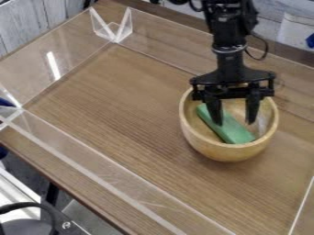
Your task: Remove the green block from inside the brown bowl and put it on the table
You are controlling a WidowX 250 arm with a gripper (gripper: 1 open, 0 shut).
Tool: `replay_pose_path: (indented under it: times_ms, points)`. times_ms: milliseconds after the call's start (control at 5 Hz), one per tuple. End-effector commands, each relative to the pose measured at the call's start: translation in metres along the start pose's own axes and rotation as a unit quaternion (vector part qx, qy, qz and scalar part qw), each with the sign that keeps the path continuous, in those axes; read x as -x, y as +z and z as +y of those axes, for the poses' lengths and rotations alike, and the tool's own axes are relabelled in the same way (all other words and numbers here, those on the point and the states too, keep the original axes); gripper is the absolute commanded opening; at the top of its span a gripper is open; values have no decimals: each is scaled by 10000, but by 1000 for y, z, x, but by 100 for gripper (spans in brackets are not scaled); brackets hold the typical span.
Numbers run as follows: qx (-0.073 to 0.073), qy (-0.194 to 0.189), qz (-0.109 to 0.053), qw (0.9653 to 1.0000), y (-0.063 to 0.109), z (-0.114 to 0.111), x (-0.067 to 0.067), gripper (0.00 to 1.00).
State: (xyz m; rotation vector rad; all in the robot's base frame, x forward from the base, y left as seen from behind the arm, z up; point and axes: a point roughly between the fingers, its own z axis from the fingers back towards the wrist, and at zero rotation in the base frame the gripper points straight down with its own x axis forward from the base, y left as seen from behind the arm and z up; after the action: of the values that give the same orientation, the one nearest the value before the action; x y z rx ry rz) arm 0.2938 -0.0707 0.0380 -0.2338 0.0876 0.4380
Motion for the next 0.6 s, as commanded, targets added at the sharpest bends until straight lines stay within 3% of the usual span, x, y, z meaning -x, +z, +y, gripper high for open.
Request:
replay_pose_path:
  times_ms: [0,400]
  points:
    - [-7,-79,-57,10000,-14,4,-1,0]
    - [73,-279,-163,9995,-19,10,-4,0]
